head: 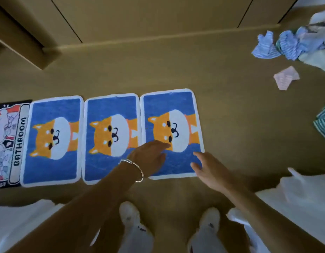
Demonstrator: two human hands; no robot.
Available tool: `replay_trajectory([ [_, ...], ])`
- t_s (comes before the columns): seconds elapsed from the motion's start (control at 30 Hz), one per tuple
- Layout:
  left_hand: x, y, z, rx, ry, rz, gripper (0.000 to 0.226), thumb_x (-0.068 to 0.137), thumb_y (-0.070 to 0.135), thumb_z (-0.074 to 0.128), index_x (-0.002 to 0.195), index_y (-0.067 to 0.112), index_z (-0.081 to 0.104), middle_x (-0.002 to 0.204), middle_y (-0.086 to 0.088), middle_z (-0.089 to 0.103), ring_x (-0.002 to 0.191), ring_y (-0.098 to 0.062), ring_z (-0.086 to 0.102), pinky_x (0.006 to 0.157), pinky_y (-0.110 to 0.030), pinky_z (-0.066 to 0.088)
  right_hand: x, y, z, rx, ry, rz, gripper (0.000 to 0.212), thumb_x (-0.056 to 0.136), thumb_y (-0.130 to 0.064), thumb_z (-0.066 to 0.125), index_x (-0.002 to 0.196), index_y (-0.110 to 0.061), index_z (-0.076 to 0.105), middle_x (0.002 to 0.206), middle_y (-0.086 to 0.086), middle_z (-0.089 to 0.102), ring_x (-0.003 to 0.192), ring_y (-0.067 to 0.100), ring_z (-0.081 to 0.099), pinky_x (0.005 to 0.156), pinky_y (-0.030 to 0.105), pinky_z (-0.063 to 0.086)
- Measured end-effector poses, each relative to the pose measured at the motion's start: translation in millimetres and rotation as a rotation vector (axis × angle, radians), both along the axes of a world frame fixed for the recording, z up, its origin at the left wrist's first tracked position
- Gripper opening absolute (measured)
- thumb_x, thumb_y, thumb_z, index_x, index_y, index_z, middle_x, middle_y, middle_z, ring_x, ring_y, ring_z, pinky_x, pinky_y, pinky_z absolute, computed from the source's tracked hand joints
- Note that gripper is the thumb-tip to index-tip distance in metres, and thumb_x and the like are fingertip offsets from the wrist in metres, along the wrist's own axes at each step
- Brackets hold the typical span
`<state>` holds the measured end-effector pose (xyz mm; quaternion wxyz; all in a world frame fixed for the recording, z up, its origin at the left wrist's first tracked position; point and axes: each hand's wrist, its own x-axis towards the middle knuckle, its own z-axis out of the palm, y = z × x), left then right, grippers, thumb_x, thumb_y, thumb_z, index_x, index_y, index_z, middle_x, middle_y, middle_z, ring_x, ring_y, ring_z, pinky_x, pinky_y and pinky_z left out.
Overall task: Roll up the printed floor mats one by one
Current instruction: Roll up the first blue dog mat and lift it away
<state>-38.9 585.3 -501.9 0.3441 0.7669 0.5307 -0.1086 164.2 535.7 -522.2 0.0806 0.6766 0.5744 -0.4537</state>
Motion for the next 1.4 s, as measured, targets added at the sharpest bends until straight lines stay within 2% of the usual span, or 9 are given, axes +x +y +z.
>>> replay_trajectory([
  [0.17,-14.7,-5.9,-143.0,-0.035,-0.039,-0.026,0.046,0.094,0.035,0.037,0.137,0.023,0.048,0.137,0.001,0.051,0.128,-0.018,0.047,0.105,-0.031,0.036,-23.1,17.9,-153.4,0.014,0.002,0.028,0.049,0.102,-0.035,0.037,0.147,-0.016,0.029,0.144,0.01,0.042,0.123,0.024,0.049,0.094,0.035,0.041],
  [0.3,-21.5,-7.0,-248.6,-0.032,0.028,-0.064,0.042,0.1,0.029,0.041,0.142,0.027,0.04,0.144,0.004,0.043,0.13,-0.015,0.042,0.105,-0.03,0.035,-26.5,28.2,-255.9,0.043,-0.018,0.136,0.05,0.103,-0.036,0.034,0.149,-0.019,0.025,0.149,0.005,0.031,0.129,0.024,0.042,0.098,0.036,0.039],
  [0.63,-4.8,-1.6,-435.8,-0.009,0.15,-0.197,0.038,0.096,0.037,0.045,0.13,0.022,0.045,0.129,-0.001,0.049,0.116,-0.021,0.05,0.094,-0.036,0.044,-31.7,19.8,-441.7,-0.01,-0.14,0.509,0.063,0.091,-0.05,0.054,0.14,-0.015,0.035,0.137,0.007,0.039,0.123,0.026,0.043,0.096,0.041,0.042],
  [0.73,1.1,-8.4,-459.6,-0.018,0.194,-0.231,0.036,0.094,0.038,0.05,0.124,0.019,0.046,0.126,-0.002,0.051,0.114,-0.022,0.051,0.09,-0.035,0.043,-32.4,-1.4,-463.0,-0.037,-0.209,0.657,0.064,0.086,-0.049,0.062,0.134,-0.014,0.037,0.132,0.009,0.042,0.119,0.028,0.046,0.092,0.041,0.041],
  [0.9,2.4,-43.7,-465.3,-0.126,0.218,-0.268,0.039,0.091,0.04,0.055,0.12,0.017,0.045,0.123,-0.005,0.05,0.112,-0.025,0.05,0.088,-0.038,0.045,-17.4,-30.9,-466.5,-0.003,-0.239,0.649,0.064,0.083,-0.042,0.068,0.131,-0.014,0.036,0.132,0.009,0.042,0.119,0.027,0.045,0.091,0.041,0.041],
  [1.03,1.7,-57.6,-480.9,-0.183,0.248,-0.295,0.055,0.086,0.044,0.061,0.128,0.017,0.039,0.128,-0.007,0.047,0.116,-0.026,0.048,0.09,-0.041,0.045,-13.9,-46.7,-475.1,0.05,-0.285,0.689,0.065,0.084,-0.041,0.067,0.134,-0.015,0.035,0.135,0.009,0.037,0.124,0.027,0.039,0.099,0.042,0.035],
  [1.17,8.5,-54.6,-489.2,-0.205,0.231,-0.282,0.07,0.08,0.046,0.069,0.133,0.016,0.035,0.134,-0.007,0.043,0.12,-0.026,0.046,0.092,-0.041,0.045,-16.1,-45.0,-480.7,0.177,-0.318,0.759,0.049,0.09,-0.033,0.06,0.132,-0.017,0.04,0.132,0.01,0.042,0.12,0.028,0.043,0.096,0.041,0.037],
  [1.3,14.1,-60.2,-484.7,-0.188,0.212,-0.292,0.062,0.083,0.046,0.065,0.13,0.016,0.038,0.13,-0.008,0.045,0.116,-0.026,0.047,0.089,-0.041,0.045,-21.4,-47.0,-475.5,0.142,-0.294,0.839,0.033,0.095,-0.028,0.048,0.124,-0.013,0.054,0.129,0.01,0.048,0.117,0.028,0.048,0.091,0.036,0.039],
  [1.4,13.2,-71.6,-488.2,-0.218,0.201,-0.269,0.047,0.092,0.045,0.053,0.127,0.015,0.045,0.128,-0.009,0.046,0.115,-0.027,0.047,0.091,-0.041,0.044,-21.4,-30.1,-460.4,0.036,-0.225,0.691,0.025,0.09,-0.03,0.052,0.107,-0.015,0.062,0.115,0.006,0.06,0.105,0.026,0.057,0.081,0.033,0.043],
])
